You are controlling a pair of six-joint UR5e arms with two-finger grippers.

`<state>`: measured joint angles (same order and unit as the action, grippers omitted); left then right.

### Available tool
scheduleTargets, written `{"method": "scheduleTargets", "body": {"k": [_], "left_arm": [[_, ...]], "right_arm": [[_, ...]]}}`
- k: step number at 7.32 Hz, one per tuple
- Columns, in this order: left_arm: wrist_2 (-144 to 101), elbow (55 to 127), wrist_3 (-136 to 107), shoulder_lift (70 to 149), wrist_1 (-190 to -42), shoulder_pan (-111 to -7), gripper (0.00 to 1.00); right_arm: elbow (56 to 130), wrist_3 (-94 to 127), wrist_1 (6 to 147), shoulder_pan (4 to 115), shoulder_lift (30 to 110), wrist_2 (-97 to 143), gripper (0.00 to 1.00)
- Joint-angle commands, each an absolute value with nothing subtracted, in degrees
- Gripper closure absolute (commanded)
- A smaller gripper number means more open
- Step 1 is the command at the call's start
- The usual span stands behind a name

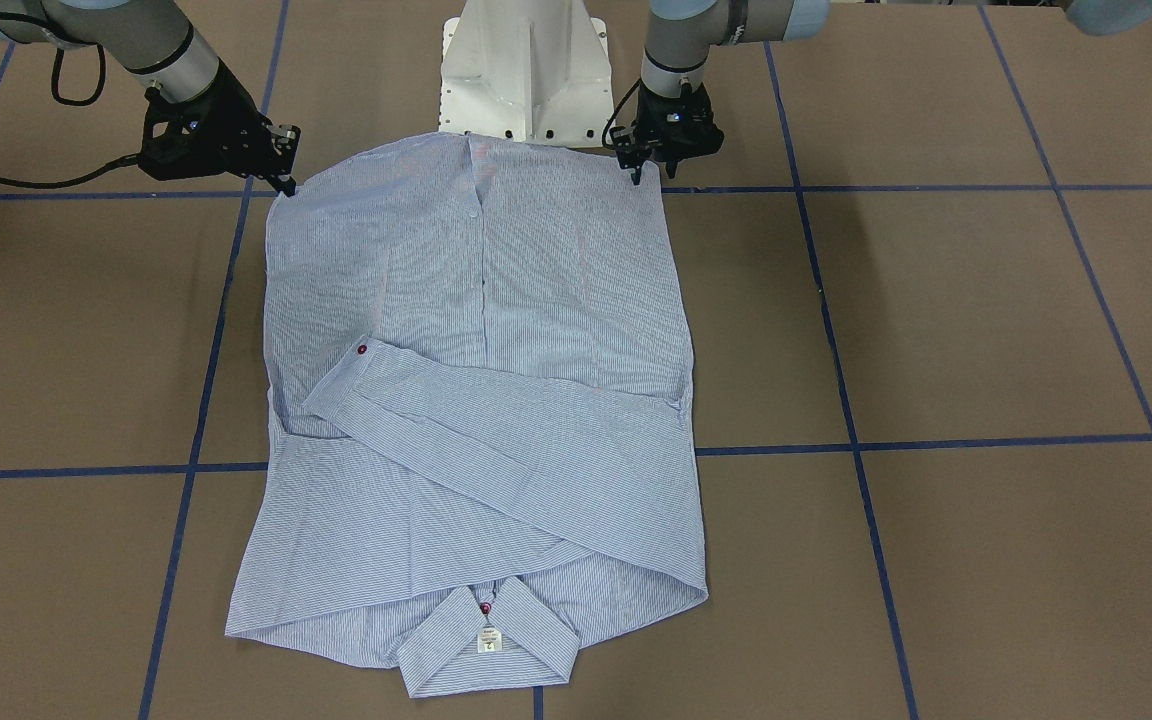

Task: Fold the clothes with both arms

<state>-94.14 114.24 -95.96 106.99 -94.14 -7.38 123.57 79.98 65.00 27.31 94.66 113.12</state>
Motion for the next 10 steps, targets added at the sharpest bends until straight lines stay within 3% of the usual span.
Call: {"method": "scheduleTargets", "body": {"k": [1, 6, 8, 10], "left_arm": [[-94.22, 114.35, -95.98, 107.05, -94.13, -7.38, 0.47], [-94.31, 114.17, -95.98, 107.31, -94.13, -7.38, 0.47], [-94.31, 114.0, -95.98, 107.23, -94.13, -7.38, 0.54], [-94.31, 113.99, -95.98, 107.31, -94.13, -7.38, 0.54]], "right_arm": [[123.57, 79.98, 65.04, 27.51, 94.66, 113.12, 1.0], [123.57, 79.89, 64.95, 27.77, 94.66, 113.29, 1.0], [123.57, 79.98, 65.04, 27.77, 94.66, 113.29, 1.0], [123.57, 79.89, 65.04, 27.95, 94.66, 113.29, 1.0]]}}
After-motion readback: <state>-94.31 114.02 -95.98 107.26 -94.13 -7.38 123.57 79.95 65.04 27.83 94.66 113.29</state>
